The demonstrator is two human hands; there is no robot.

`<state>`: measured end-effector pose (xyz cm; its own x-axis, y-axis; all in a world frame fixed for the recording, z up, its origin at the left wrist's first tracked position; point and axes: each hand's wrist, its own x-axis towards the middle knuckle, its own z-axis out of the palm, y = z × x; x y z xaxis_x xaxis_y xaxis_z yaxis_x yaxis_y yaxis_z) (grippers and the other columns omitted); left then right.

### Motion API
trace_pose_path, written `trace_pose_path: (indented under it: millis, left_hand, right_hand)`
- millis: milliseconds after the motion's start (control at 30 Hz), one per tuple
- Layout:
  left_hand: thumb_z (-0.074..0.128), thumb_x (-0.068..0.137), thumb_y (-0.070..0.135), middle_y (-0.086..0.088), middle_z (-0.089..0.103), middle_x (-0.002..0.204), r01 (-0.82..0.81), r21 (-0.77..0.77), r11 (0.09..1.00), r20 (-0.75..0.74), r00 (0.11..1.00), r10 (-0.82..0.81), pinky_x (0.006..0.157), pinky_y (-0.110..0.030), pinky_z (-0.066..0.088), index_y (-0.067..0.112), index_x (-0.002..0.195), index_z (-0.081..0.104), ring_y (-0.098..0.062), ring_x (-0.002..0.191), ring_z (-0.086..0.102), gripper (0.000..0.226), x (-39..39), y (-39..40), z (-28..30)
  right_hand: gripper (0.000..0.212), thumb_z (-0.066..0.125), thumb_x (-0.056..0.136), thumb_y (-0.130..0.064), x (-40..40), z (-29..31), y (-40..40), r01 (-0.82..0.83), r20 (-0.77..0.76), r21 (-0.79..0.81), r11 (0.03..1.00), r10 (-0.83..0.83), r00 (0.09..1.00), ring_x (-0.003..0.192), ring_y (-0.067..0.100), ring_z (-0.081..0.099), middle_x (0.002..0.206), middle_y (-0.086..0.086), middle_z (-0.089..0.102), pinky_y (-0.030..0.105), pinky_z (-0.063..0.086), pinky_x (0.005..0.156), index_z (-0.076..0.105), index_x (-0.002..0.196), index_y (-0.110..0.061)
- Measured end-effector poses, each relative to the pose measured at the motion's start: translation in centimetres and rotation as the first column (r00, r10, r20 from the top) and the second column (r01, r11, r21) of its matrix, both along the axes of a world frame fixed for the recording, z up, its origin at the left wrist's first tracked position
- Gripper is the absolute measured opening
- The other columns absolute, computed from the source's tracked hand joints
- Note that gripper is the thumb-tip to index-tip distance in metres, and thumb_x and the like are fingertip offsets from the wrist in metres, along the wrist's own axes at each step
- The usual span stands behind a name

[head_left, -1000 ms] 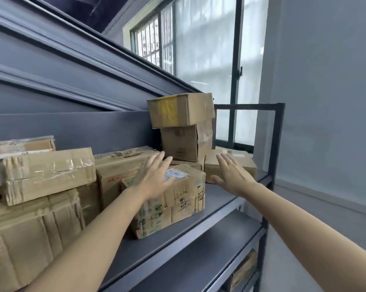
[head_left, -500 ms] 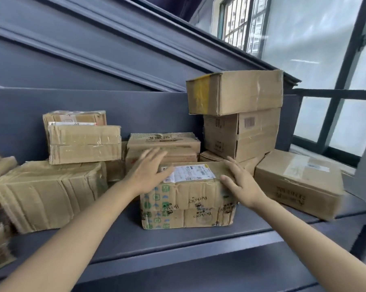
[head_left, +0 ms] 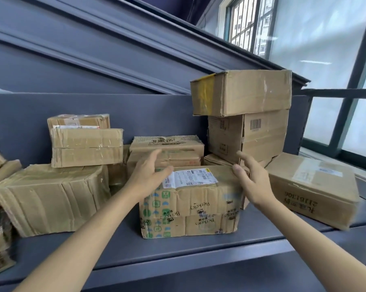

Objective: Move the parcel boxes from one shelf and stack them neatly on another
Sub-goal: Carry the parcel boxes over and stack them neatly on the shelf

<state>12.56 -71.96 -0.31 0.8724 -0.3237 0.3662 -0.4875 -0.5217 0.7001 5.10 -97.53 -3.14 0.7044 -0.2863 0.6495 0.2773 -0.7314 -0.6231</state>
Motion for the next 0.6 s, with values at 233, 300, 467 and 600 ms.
trace_pose_path:
  millis: [233,300,467,600]
  left_hand:
    - [0.063,0.084,0.042,0.005,0.007,0.158,0.17,-0.391,0.905,0.001,0.983,-0.184,0.115,-0.047,0.016,0.042,0.147,0.004,-0.015,0.145,0.007,0.085,-1.1,-8.2,6.5]
    - [0.069,0.08,0.042,0.007,-0.003,0.159,0.19,-0.429,0.883,-0.01,0.977,-0.215,0.115,-0.052,0.012,0.045,0.146,-0.002,-0.017,0.145,-0.002,0.097,-1.1,-10.8,7.5]
    - [0.075,0.074,0.043,0.006,-0.008,0.159,0.159,-0.607,0.779,-0.046,0.971,-0.234,0.114,-0.05,0.014,0.045,0.145,-0.006,-0.02,0.145,0.005,0.108,0.6,-15.0,9.8]
    - [0.074,0.077,0.04,-0.003,-0.004,0.159,0.182,-0.601,0.778,-0.011,0.972,-0.236,0.113,-0.047,0.017,0.043,0.147,-0.005,-0.023,0.145,0.009,0.105,1.8,-16.3,11.1]
  right_hand:
    - [0.051,0.051,0.092,-0.032,2.1,9.1,-8.1,0.286,0.163,0.287,0.914,-0.341,0.926,0.118,0.012,0.04,0.131,0.001,0.041,0.029,0.034,0.101,0.039,0.137,-0.01]
    - [0.048,0.048,0.088,-0.042,2.8,11.4,-10.4,0.267,0.063,0.403,0.875,-0.317,0.946,0.106,0.011,0.044,0.12,-0.001,0.045,0.025,0.038,0.087,0.045,0.128,-0.015]
    - [0.029,0.034,0.098,-0.033,3.7,13.7,-11.7,0.038,-0.01,0.62,0.783,-0.041,0.999,0.072,0.007,0.045,0.08,-0.007,0.051,0.02,0.033,0.058,0.051,0.078,-0.022]
    - [0.03,0.034,0.099,-0.038,4.4,12.8,-12.6,-0.007,0.011,0.653,0.757,0.0,1.0,0.074,0.008,0.048,0.082,-0.007,0.054,0.024,0.036,0.062,0.053,0.079,-0.025]
